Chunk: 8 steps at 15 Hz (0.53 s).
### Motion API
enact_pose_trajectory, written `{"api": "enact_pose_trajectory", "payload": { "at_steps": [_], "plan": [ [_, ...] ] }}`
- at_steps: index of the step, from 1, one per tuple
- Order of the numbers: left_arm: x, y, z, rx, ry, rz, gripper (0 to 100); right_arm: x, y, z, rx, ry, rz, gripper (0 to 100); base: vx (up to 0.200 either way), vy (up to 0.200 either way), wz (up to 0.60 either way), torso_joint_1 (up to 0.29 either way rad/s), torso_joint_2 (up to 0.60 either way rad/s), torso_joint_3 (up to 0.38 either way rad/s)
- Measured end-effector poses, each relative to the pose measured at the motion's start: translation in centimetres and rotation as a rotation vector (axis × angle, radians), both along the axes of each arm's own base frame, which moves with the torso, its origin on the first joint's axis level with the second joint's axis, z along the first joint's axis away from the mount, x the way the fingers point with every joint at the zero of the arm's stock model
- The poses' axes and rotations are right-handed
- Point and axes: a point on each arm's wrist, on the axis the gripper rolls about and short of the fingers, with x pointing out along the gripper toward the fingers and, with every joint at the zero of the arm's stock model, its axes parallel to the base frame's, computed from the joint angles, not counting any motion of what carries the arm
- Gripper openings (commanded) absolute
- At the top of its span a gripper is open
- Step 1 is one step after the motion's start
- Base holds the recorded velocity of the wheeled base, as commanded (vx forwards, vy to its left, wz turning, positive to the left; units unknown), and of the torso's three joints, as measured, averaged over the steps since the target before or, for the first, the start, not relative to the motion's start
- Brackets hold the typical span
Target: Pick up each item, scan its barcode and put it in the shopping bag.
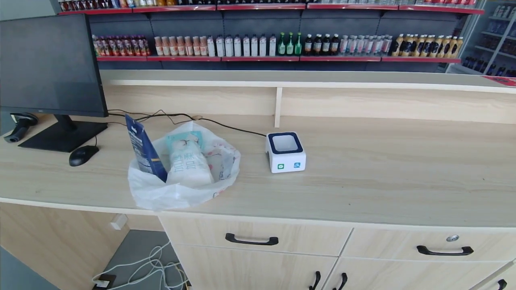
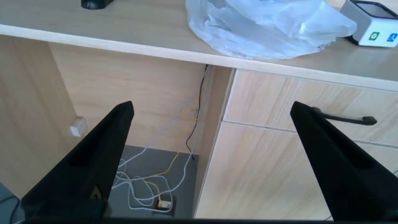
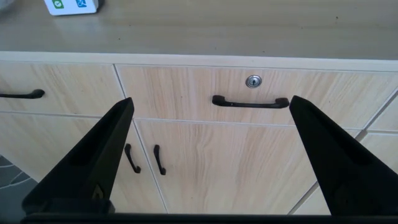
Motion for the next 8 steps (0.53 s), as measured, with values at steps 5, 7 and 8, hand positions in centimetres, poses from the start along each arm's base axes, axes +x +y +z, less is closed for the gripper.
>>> {"api": "enact_pose_trajectory", "payload": {
  "at_steps": [5, 7, 8],
  "plan": [
    [0.0, 0.0, 0.0, 0.0, 0.0, 0.001, 100, 0.0, 0.0, 0.01, 0.0, -0.001, -0.001, 100, -0.2, 0.0, 0.0, -0.006, 0.0, 0.002],
    [0.0, 0.0, 0.0, -0.001, 0.0, 0.001, 100, 0.0, 0.0, 0.0, 0.0, 0.0, 0.0, 100, -0.2, 0.0, 0.0, -0.002, 0.0, 0.002],
    [0.0, 0.0, 0.0, -0.001, 0.0, 0.0, 100, 0.0, 0.0, 0.01, 0.0, -0.001, 0.0, 100, -0.2, 0.0, 0.0, 0.002, 0.01, -0.002]
  ]
}}
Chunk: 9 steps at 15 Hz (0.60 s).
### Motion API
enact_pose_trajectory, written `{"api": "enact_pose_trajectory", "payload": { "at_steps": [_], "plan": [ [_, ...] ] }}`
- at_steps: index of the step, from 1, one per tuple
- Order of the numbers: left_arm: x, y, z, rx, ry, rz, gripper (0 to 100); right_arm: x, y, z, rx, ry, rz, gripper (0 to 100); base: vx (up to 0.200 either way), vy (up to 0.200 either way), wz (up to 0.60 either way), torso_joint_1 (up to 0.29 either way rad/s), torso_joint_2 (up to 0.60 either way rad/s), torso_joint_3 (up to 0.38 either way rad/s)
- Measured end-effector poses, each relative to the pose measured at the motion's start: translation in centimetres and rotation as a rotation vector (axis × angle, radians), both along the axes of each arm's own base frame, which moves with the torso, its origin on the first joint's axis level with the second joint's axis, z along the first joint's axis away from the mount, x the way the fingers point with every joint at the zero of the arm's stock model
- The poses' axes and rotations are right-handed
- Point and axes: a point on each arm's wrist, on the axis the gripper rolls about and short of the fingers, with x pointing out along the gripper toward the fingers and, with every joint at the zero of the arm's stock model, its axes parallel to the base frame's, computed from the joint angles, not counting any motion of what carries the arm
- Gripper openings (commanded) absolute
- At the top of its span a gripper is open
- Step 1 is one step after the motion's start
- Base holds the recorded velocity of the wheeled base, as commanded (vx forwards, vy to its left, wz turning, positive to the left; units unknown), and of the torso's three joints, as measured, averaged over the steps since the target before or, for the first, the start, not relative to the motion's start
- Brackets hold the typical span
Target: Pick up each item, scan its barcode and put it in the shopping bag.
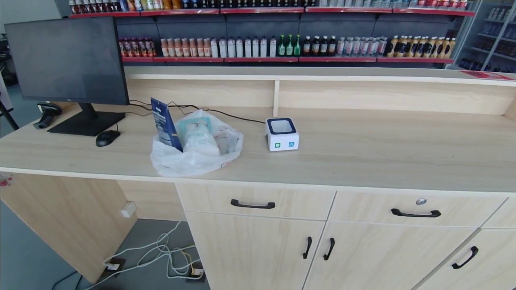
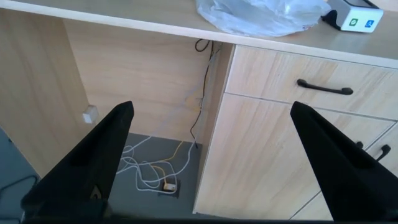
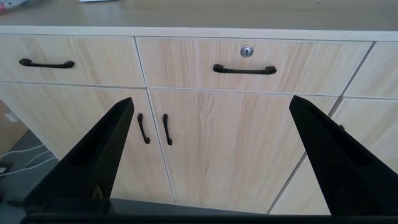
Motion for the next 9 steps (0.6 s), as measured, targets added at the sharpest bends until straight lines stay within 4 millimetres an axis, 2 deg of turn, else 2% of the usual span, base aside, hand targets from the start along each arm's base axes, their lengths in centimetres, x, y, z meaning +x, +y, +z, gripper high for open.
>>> {"api": "enact_pose_trajectory", "payload": {
  "at_steps": [9],
  "plan": [
    [0.0, 0.0, 0.0, 0.001, 0.0, 0.0, 100, 0.0, 0.0, 0.0, 0.001, 0.0, -0.001, 100, 0.0, 0.0, 0.0, 0.0, 0.0, 0.0]
  ]
}}
